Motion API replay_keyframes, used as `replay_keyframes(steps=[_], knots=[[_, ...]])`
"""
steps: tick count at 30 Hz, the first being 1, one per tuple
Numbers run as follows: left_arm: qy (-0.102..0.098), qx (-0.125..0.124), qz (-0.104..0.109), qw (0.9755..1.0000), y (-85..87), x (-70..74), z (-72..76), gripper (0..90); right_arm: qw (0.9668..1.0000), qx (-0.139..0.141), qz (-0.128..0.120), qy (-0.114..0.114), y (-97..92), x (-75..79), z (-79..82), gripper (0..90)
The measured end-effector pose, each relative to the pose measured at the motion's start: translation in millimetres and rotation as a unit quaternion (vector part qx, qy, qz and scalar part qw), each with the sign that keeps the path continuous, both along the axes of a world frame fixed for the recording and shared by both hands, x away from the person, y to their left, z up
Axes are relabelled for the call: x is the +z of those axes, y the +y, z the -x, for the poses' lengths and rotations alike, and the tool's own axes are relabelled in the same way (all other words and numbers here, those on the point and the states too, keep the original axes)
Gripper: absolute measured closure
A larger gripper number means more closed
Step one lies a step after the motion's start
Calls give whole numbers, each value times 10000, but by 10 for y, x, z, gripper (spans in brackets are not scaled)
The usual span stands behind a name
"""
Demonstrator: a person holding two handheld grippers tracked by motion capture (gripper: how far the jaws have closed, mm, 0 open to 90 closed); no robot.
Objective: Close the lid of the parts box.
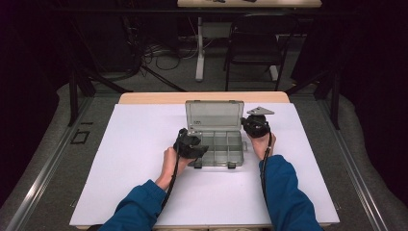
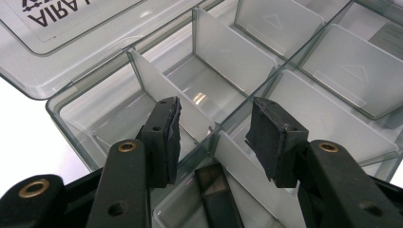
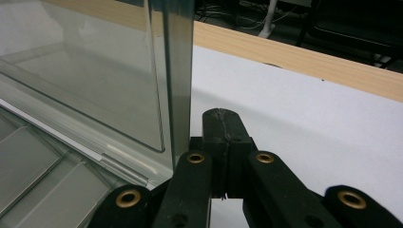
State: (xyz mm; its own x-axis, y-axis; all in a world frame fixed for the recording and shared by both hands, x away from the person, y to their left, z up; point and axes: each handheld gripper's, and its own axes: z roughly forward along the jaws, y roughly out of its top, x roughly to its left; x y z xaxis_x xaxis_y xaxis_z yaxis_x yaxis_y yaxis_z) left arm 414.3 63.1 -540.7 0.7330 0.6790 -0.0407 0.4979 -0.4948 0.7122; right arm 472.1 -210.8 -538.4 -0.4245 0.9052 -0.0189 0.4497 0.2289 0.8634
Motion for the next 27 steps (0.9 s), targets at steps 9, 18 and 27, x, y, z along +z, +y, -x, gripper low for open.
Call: replay_keyframes(steps=[9, 18, 27], knots=[[26, -64, 10, 10000, 3, 1, -3, 501, 10000, 17, -7, 5, 6, 3, 9, 900], [-374, -49, 6, 9993, 17, 171, 55, 187, 10000, 27, -22, 3, 6, 6, 11, 900], [-989, 309, 11, 9946, 156, 539, 93, 12, 10000, 60, -4, -14, 3, 9, 15, 900]])
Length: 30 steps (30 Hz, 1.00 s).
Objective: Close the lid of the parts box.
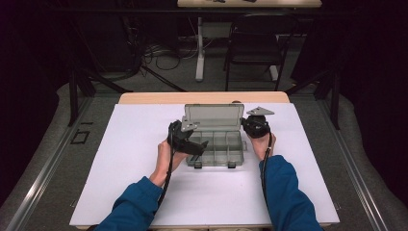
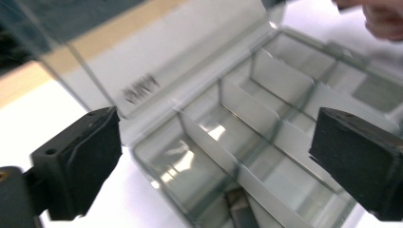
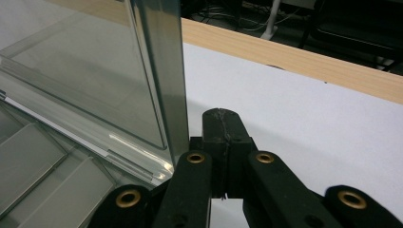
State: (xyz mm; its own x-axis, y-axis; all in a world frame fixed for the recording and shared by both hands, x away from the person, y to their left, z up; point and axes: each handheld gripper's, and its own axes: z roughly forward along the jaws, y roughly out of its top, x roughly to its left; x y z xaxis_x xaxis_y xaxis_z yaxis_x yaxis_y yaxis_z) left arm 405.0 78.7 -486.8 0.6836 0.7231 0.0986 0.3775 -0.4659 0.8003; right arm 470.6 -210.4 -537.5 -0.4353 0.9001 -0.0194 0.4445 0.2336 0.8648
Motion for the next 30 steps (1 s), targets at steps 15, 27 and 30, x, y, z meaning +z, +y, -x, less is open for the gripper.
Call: replay_keyframes(steps=[15, 27, 30], knots=[[-161, 307, -10, 9994, 195, 262, -383, 429, 10000, 42, 29, -22, -4, 7, 15, 900], [-274, 236, 57, 9993, 243, 279, -356, 659, 9999, 89, 72, -2, -21, 56, 46, 900], [-286, 196, 59, 9994, 261, 274, -337, 681, 9999, 118, 78, 19, -36, 94, 85, 895]])
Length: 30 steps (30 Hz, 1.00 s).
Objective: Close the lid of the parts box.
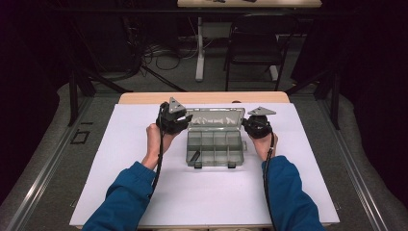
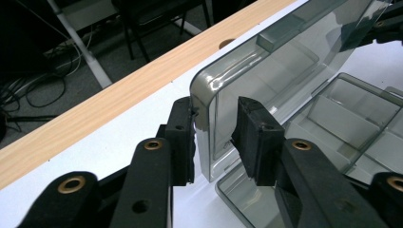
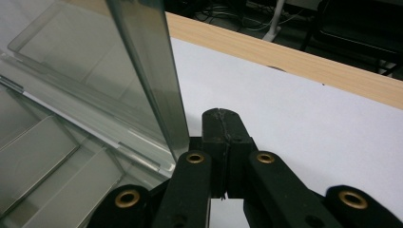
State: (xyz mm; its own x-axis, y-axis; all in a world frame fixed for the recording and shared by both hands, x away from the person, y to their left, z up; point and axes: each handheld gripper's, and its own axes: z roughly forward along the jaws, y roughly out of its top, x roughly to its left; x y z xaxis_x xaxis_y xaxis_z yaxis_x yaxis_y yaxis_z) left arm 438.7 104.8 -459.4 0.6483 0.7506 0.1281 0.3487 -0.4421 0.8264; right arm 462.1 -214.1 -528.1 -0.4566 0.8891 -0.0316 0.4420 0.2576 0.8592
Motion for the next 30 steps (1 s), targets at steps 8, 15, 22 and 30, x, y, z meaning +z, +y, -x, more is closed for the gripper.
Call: replay_keyframes(steps=[8, 15, 22, 30], knots=[[-55, -82, 81, 9999, 32, -27, 67, 711, 9998, 125, 39, 141, -87, 134, 172, 809], [-105, -180, 114, 9997, 60, -55, 142, 720, 9990, 398, 93, 205, -131, 278, 332, 725], [-168, -234, 110, 9995, 69, -80, 198, 718, 9976, 640, 240, 101, -81, 438, 439, 670], [-206, -317, 220, 9990, 95, -123, 253, 702, 9960, 825, 346, 38, -29, 535, 459, 669]])
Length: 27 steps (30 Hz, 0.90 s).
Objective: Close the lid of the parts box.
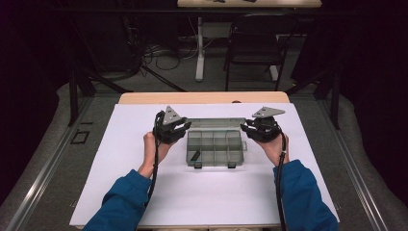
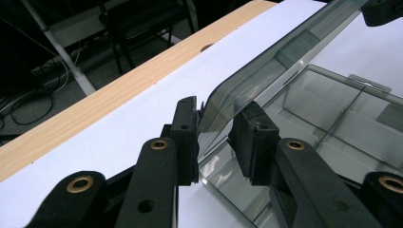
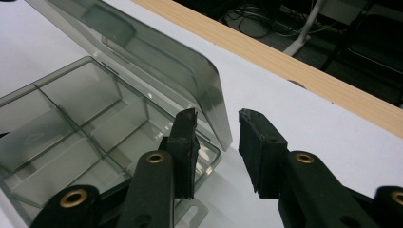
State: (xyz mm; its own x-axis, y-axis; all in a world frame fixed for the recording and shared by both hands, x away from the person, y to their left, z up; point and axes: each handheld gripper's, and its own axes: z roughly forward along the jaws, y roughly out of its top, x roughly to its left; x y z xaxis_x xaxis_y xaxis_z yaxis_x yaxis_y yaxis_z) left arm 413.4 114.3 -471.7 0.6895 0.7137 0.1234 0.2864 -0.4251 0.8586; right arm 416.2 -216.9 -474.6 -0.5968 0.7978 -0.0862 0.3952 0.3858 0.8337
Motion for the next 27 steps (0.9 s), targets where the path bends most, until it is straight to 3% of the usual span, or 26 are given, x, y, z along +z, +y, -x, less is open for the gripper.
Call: replay_keyframes(steps=[8, 20, 27], knots=[[-20, -46, -125, 9999, -9, -34, 61, 693, 10000, 59, 10, -64, 26, 10, 27, 703], [11, -119, -33, 9999, 32, -104, 140, 692, 9999, 61, -18, -146, 45, -78, 119, 726], [70, -159, 32, 9998, 59, -142, 162, 694, 9998, 70, 122, -160, 58, -95, 157, 725]])
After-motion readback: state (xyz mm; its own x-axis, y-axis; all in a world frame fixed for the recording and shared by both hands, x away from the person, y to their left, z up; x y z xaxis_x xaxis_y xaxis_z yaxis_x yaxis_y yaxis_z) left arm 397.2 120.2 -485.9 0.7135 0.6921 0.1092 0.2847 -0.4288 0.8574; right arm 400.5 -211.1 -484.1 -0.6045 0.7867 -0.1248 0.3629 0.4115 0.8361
